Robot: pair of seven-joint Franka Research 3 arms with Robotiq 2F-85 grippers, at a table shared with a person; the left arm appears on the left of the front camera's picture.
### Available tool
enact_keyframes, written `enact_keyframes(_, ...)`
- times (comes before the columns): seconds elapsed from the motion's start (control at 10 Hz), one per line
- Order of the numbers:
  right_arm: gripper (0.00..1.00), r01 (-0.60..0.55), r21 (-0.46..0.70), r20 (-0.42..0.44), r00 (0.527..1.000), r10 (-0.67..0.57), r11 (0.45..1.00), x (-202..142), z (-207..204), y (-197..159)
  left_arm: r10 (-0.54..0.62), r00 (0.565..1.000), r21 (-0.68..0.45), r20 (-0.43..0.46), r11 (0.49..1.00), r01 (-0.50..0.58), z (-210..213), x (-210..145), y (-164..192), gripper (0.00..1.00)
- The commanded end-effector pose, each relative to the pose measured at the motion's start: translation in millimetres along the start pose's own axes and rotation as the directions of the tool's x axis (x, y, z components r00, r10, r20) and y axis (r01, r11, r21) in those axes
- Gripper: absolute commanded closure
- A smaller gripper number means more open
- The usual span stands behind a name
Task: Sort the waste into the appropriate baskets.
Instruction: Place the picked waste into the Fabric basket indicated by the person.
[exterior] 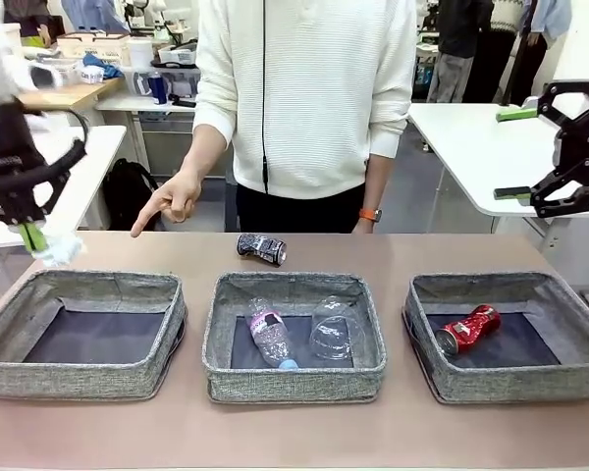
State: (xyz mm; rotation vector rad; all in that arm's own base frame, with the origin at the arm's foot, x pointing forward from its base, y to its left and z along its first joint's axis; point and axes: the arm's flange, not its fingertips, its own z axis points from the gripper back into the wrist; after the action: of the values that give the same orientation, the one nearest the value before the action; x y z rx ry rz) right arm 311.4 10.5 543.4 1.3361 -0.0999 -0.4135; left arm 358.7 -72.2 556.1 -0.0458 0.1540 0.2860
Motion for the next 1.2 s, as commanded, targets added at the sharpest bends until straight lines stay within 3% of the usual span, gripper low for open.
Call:
enact_keyframes(0.0, 0.0, -0.006, 0.026, -0.004, 1.0, 0.006, 1.0, 0.0, -0.6, 2.8, -0.227, 0.973, -0.097, -0.05, 0.97, 0.222, -28.8, 12.0, 6.8, 0.99)
enact_keyframes(0.1, 0.0, -0.006, 0.026, -0.004, 1.0, 0.006, 1.0, 0.0, -0.6, 2.8, -0.27, 0.962, -0.097, -0.029, 0.959, 0.266, -34.5, 10.9, 12.3, 0.99)
enact_keyframes(0.2, 0.0, -0.006, 0.026, -0.004, 1.0, 0.006, 1.0, 0.0, -0.6, 2.8, -0.224, 0.974, -0.095, 0.017, 0.97, 0.225, -39.2, 13.4, 17.1, 0.99)
enact_keyframes(0.6, 0.0, -0.006, 0.026, -0.004, 1.0, 0.006, 1.0, 0.0, -0.6, 2.8, -0.153, 0.986, -0.131, 0.064, 0.978, 0.16, -48.8, 15.7, 23.2, 0.99)
enact_keyframes(0.7, 0.0, -0.006, 0.026, -0.004, 1.0, 0.006, 1.0, 0.0, -0.6, 2.8, -0.14, 0.988, -0.138, 0.069, 0.979, 0.149, -46.8, 16.0, 24.5, 0.8)
enact_keyframes(0.8, 0.0, -0.006, 0.026, -0.004, 1.0, 0.006, 1.0, 0.0, -0.6, 2.8, -0.15, 0.986, -0.136, 0.074, 0.978, 0.159, -46.8, 16.0, 24.9, 0.42)
enact_keyframes(0.9, 0.0, -0.006, 0.026, -0.004, 1.0, 0.006, 1.0, 0.0, -0.6, 2.8, -0.146, 0.986, -0.135, 0.078, 0.979, 0.155, -47.2, 15.7, 24.7, 0.23)
enact_keyframes(1.0, 0.0, -0.006, 0.026, -0.004, 1.0, 0.006, 1.0, 0.0, -0.6, 2.8, -0.141, 0.987, -0.134, 0.083, 0.979, 0.151, -47.4, 14.6, 23.8, 0.37)
enact_keyframes(1.1, 0.0, -0.006, 0.026, -0.004, 1.0, 0.006, 1.0, 0.0, -0.6, 2.8, -0.136, 0.987, -0.136, 0.086, 0.98, 0.147, -46.5, 13.9, 24.3, 0.0)
